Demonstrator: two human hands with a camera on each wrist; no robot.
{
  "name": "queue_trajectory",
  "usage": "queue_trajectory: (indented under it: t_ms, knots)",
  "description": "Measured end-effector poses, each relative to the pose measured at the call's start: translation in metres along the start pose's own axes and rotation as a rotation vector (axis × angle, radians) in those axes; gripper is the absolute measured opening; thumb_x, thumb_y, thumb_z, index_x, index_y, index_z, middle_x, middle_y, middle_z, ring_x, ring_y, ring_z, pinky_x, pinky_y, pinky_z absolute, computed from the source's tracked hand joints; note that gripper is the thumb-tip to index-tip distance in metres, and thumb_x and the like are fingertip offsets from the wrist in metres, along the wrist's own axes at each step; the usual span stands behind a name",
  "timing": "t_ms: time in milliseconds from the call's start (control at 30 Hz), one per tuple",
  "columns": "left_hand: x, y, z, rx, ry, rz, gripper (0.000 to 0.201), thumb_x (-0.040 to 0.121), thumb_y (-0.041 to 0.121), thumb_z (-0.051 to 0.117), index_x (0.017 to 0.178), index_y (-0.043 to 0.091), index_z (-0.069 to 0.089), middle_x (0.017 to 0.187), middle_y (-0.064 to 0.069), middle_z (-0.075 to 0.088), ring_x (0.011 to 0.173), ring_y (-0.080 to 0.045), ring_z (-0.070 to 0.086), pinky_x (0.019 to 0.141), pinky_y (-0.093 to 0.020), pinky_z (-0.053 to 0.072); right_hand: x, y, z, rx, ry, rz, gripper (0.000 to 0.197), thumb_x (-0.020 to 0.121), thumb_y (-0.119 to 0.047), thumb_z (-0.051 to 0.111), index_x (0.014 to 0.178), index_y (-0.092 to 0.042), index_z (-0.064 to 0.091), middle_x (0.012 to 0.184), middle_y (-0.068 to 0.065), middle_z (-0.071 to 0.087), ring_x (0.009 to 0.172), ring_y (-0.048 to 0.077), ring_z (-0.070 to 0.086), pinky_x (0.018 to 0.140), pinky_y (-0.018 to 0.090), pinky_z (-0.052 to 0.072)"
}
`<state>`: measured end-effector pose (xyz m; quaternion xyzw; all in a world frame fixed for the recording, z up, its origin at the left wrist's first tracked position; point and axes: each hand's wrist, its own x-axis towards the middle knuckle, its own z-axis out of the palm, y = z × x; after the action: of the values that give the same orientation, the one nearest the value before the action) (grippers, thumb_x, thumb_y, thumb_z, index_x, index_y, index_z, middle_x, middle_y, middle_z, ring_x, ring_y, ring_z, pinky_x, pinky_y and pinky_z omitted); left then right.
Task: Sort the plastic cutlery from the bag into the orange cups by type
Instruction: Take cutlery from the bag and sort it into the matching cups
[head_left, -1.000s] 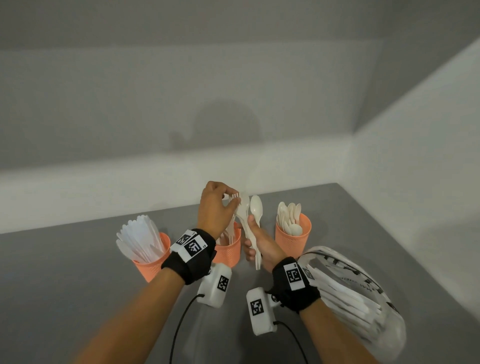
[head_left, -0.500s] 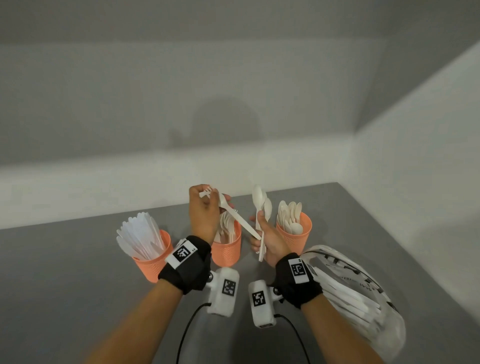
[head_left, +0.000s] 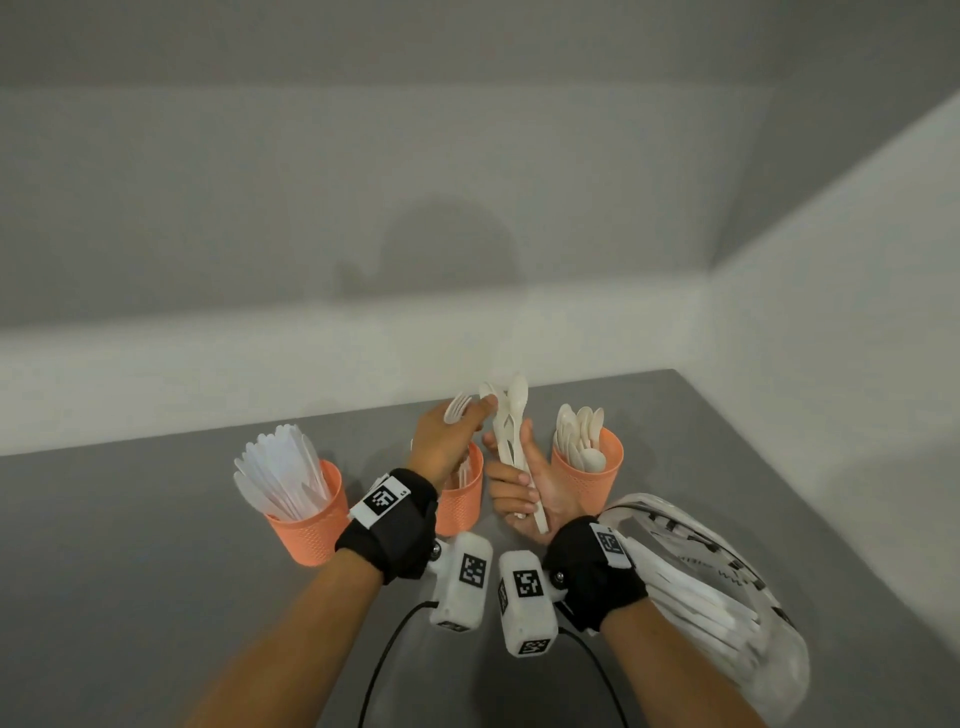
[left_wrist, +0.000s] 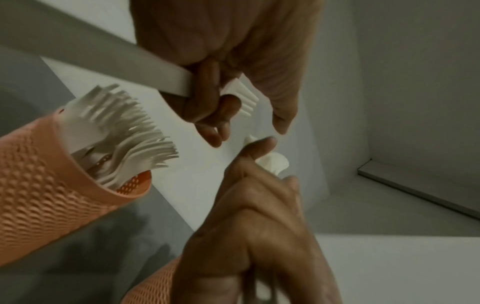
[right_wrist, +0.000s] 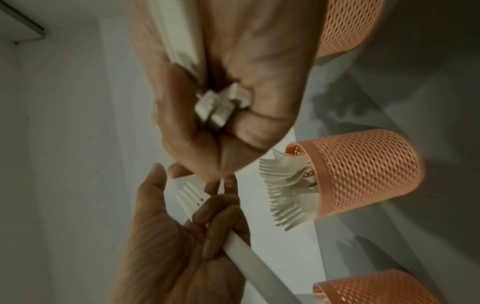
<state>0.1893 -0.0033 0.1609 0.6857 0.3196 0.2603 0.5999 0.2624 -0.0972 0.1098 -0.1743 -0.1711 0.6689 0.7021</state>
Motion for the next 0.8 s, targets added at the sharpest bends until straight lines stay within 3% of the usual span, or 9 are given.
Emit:
queue_trajectory:
  t_ms: [133,233,333,433,500,600,667,733,800]
  knots:
    - [0.001,0.000,0.004,-0.029,-0.050,0.030,0.025,0.089,0.024,0.058,0.067,0.014,0.054,0.035,0.009,0.046,0.030,-0.001,0.038,0.036,-0.013,0.031,0.001,0.001,-0.001,-0.042,-0.073,0.066,0.038,0.071,-0.049,0.072,0.091,-0.017,0.068,0.041,-0.006,0.048,0.029,0.005,0.025,0.028,0.012,0.035]
    - [0.002,0.000,0.005,0.070,-0.023,0.115,0.023,0.090,0.019,0.054,0.068,0.014,0.056,0.051,0.004,0.055,0.037,0.000,0.048,0.044,-0.017,0.040,0.000,0.000,0.002,-0.127,-0.011,0.061,0.036,0.071,-0.054,0.068,0.086,-0.021,0.070,0.039,-0.007,0.045,0.025,0.003,0.038,0.028,0.011,0.034]
    - [0.006,-0.004,0.003,0.148,0.050,0.167,0.015,0.089,0.020,0.052,0.080,0.013,0.061,0.073,-0.003,0.062,0.064,-0.011,0.062,0.061,-0.023,0.050,0.000,0.001,0.012,-0.362,0.228,-0.013,0.038,0.086,-0.056,0.042,0.090,-0.023,0.061,0.040,-0.008,0.037,0.026,0.003,0.032,0.029,0.012,0.029]
    - [0.007,-0.006,0.001,0.159,0.224,0.217,0.016,0.087,0.021,0.059,0.102,0.014,0.058,0.084,0.003,0.058,0.075,-0.010,0.057,0.059,-0.008,0.042,0.002,0.003,0.016,-0.624,0.364,-0.132,0.038,0.091,-0.054,0.037,0.104,-0.024,0.057,0.046,-0.008,0.036,0.032,0.002,0.028,0.034,0.015,0.028]
    - [0.008,-0.006,0.001,0.101,0.228,0.220,0.014,0.086,0.019,0.061,0.098,0.014,0.056,0.081,0.006,0.056,0.073,-0.007,0.056,0.058,-0.004,0.043,0.003,0.005,0.016,-0.721,0.407,-0.161,0.038,0.093,-0.052,0.035,0.110,-0.025,0.057,0.048,-0.007,0.036,0.033,0.002,0.028,0.036,0.016,0.026]
    - [0.011,-0.004,0.002,0.008,0.148,0.144,0.008,0.088,0.014,0.057,0.080,0.012,0.058,0.075,-0.002,0.060,0.074,-0.020,0.058,0.072,-0.029,0.050,0.004,0.007,0.016,-0.794,0.455,-0.169,0.049,0.096,-0.048,0.034,0.121,-0.011,0.054,0.052,-0.002,0.035,0.034,0.003,0.030,0.037,0.017,0.025]
    - [0.012,-0.003,0.004,-0.078,0.106,0.063,0.010,0.090,0.014,0.052,0.083,0.010,0.057,0.076,-0.006,0.060,0.073,-0.024,0.058,0.068,-0.033,0.050,0.004,0.008,0.014,-0.811,0.476,-0.203,0.059,0.096,-0.046,0.037,0.124,0.005,0.047,0.053,0.000,0.036,0.035,0.005,0.032,0.037,0.017,0.026]
    - [0.010,-0.001,0.005,-0.173,0.109,-0.013,0.013,0.094,0.016,0.043,0.097,0.007,0.053,0.077,-0.007,0.059,0.064,-0.017,0.058,0.054,-0.021,0.048,0.004,0.006,0.012,-0.803,0.491,-0.256,0.056,0.094,-0.048,0.039,0.116,0.002,0.054,0.053,0.000,0.038,0.036,0.006,0.033,0.037,0.017,0.029]
    - [0.008,0.002,0.006,-0.240,0.120,-0.089,0.023,0.096,0.014,0.034,0.110,0.003,0.049,0.075,-0.003,0.059,0.046,-0.005,0.056,0.037,-0.012,0.037,0.006,0.006,0.011,-0.801,0.504,-0.298,0.046,0.095,-0.046,0.037,0.105,-0.005,0.057,0.051,-0.002,0.040,0.036,0.006,0.034,0.036,0.017,0.030]
